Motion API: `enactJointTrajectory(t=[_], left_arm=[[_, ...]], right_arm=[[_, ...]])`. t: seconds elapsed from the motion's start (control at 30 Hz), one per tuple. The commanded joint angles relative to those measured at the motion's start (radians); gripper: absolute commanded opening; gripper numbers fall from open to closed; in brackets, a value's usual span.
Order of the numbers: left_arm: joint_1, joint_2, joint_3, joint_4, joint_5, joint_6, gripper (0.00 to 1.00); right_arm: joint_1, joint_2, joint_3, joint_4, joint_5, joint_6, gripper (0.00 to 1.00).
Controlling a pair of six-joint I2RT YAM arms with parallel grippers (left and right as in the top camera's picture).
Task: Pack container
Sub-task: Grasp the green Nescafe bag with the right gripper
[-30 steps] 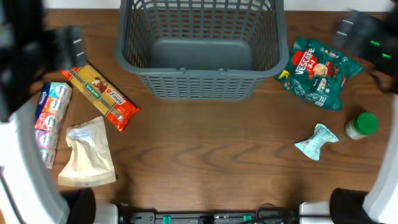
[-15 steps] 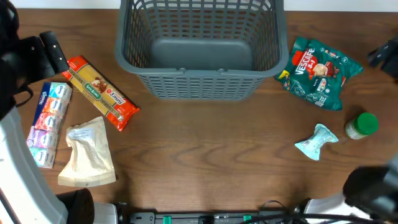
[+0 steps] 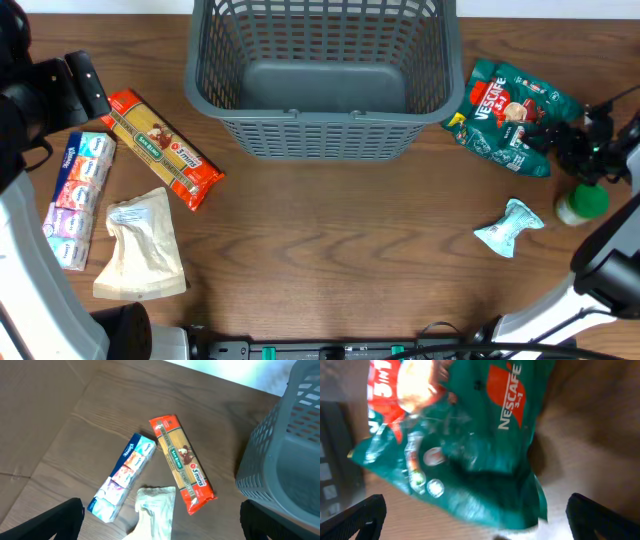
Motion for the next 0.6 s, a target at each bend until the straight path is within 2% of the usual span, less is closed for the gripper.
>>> enactJointTrajectory(t=[0.0,0.57], left_arm=[[-0.002,0.001,0.001,-0.024,-0.002,0.014,0.99],[-0.002,0.001,0.001,-0.027,-0.001,0.013,0.99]], right_arm=[[0.015,0.051,-0.008,0.032,-0.044,-0.027,0.99],[0.095,0.084,-0.008,0.323,-0.044,0.094,0.99]])
